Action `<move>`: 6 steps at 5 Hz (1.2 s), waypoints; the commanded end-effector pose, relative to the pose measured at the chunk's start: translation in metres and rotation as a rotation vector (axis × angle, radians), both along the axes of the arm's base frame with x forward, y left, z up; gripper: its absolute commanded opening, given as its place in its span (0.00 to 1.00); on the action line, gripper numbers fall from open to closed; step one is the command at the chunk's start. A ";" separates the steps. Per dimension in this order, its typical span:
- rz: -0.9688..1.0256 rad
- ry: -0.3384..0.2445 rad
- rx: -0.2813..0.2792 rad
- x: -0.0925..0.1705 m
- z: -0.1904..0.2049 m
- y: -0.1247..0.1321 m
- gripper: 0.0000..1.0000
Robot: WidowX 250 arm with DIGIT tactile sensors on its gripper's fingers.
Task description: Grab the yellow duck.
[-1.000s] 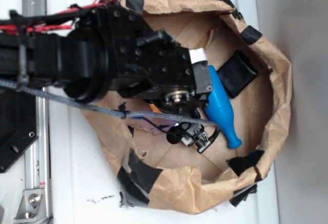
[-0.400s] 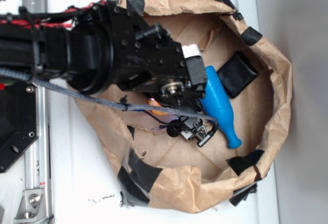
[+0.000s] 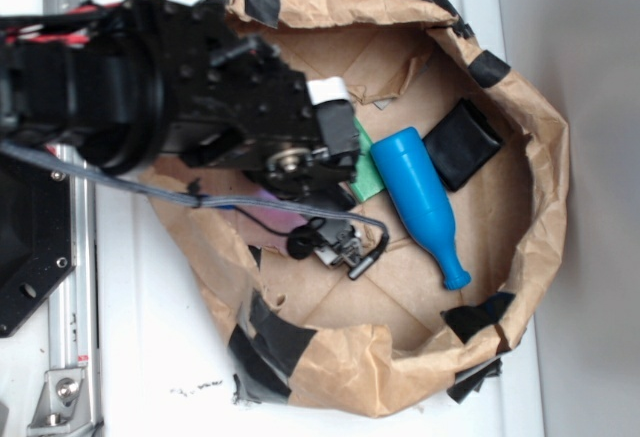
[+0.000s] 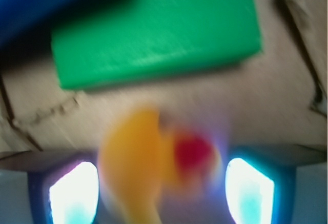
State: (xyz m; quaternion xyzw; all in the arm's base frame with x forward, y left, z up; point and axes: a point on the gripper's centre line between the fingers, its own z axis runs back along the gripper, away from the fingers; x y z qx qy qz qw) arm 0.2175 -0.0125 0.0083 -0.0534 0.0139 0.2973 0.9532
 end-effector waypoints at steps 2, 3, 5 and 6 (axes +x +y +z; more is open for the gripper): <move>0.016 -0.047 -0.013 0.005 0.010 0.002 0.00; -0.012 -0.087 0.015 0.012 0.018 0.004 0.00; -0.044 -0.127 0.053 0.015 0.022 0.008 1.00; -0.061 -0.181 0.063 0.022 0.026 0.013 1.00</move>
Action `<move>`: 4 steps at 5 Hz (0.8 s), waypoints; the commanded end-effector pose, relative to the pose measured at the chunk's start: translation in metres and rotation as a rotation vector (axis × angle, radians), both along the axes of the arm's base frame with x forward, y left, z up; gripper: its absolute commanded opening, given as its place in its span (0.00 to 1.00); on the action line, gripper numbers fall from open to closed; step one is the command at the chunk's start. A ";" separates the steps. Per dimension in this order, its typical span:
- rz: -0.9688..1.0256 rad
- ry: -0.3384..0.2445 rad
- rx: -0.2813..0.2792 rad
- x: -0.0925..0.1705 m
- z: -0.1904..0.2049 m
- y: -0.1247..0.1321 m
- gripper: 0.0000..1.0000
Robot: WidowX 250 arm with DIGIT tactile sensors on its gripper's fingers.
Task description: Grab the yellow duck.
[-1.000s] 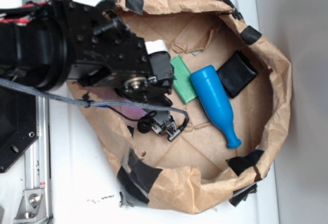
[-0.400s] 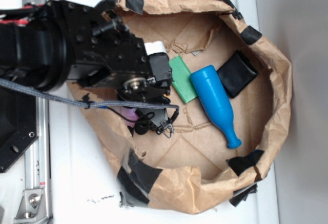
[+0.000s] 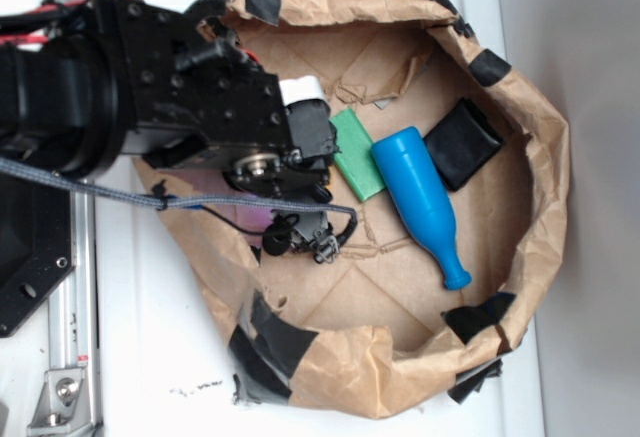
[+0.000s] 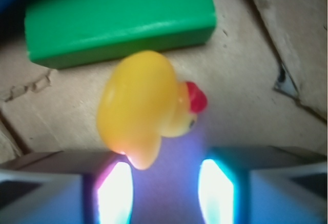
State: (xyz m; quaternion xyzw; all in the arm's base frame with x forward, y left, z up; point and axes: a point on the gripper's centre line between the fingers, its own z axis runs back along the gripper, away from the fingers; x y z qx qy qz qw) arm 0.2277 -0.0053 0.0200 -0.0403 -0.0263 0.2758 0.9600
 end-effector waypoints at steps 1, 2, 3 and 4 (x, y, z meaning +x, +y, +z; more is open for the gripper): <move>-0.001 -0.110 0.014 0.018 0.009 0.009 1.00; 0.005 -0.120 0.018 0.023 0.010 0.009 1.00; 0.007 -0.133 0.045 0.027 0.007 0.014 1.00; 0.029 -0.134 0.043 0.030 0.006 0.018 1.00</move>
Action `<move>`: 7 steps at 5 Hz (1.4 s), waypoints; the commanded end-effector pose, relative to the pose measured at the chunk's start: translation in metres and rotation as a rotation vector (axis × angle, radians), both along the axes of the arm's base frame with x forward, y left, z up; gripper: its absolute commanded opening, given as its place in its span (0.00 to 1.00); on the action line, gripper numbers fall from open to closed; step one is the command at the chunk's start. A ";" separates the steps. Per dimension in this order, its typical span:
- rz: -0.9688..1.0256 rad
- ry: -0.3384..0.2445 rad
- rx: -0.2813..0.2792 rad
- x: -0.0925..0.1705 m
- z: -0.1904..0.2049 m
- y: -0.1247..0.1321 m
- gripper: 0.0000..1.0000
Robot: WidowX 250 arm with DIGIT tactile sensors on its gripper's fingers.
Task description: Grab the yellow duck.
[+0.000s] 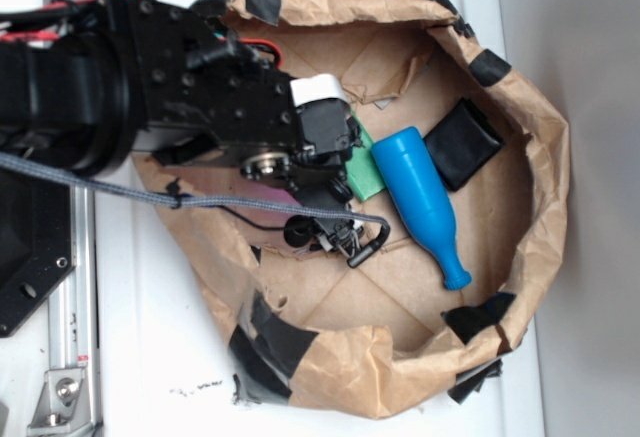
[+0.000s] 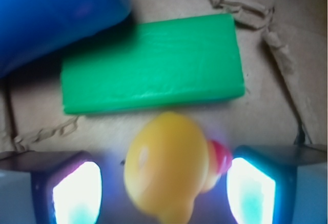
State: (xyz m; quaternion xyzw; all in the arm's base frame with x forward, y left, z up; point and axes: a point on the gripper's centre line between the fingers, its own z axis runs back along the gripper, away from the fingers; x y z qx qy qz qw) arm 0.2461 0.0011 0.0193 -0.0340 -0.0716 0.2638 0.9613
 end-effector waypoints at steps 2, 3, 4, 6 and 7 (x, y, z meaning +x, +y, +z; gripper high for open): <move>0.066 -0.038 0.006 0.011 0.003 0.014 0.00; 0.075 -0.027 0.012 0.013 0.001 0.016 0.00; 0.083 -0.033 0.016 0.013 0.002 0.017 0.00; 0.097 -0.035 0.012 0.017 0.003 0.019 0.00; 0.091 -0.035 0.010 0.015 0.005 0.017 0.00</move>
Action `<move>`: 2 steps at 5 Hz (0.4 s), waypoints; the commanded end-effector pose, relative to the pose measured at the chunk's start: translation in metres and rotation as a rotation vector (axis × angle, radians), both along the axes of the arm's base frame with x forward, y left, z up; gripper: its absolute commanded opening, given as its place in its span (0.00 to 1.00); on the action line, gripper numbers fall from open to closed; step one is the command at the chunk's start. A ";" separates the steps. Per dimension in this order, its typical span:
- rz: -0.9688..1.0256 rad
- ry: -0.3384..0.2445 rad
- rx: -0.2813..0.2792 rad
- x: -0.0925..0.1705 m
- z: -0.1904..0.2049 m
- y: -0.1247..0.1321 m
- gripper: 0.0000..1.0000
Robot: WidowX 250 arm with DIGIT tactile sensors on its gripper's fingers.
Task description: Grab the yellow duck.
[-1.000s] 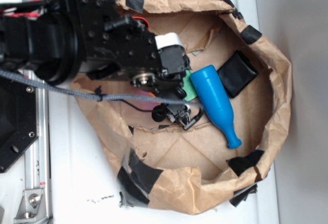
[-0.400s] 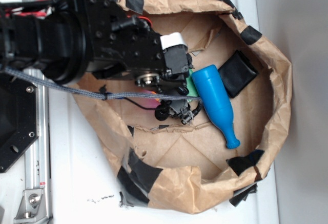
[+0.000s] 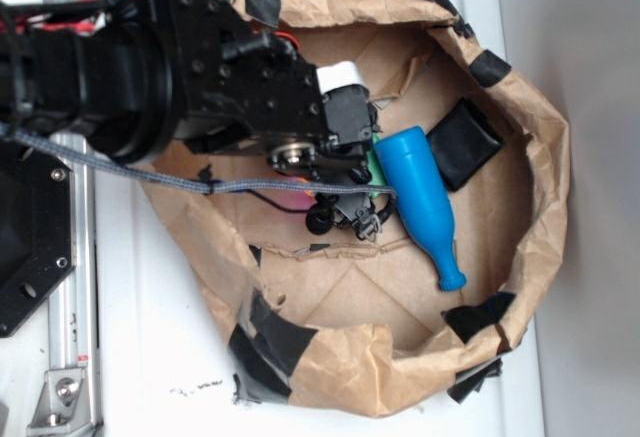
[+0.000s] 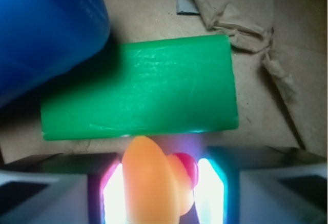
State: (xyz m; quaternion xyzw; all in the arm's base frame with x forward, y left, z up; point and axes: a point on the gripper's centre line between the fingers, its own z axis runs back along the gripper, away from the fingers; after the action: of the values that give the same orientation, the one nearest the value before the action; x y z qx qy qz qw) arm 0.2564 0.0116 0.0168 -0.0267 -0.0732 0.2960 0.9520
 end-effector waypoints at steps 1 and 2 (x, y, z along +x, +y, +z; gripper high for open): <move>-0.014 -0.050 -0.017 0.003 0.018 0.001 0.00; -0.131 -0.119 -0.078 0.014 0.061 -0.019 0.00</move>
State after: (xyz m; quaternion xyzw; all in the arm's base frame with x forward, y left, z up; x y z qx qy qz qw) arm 0.2653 -0.0078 0.0663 -0.0786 -0.0855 0.2408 0.9636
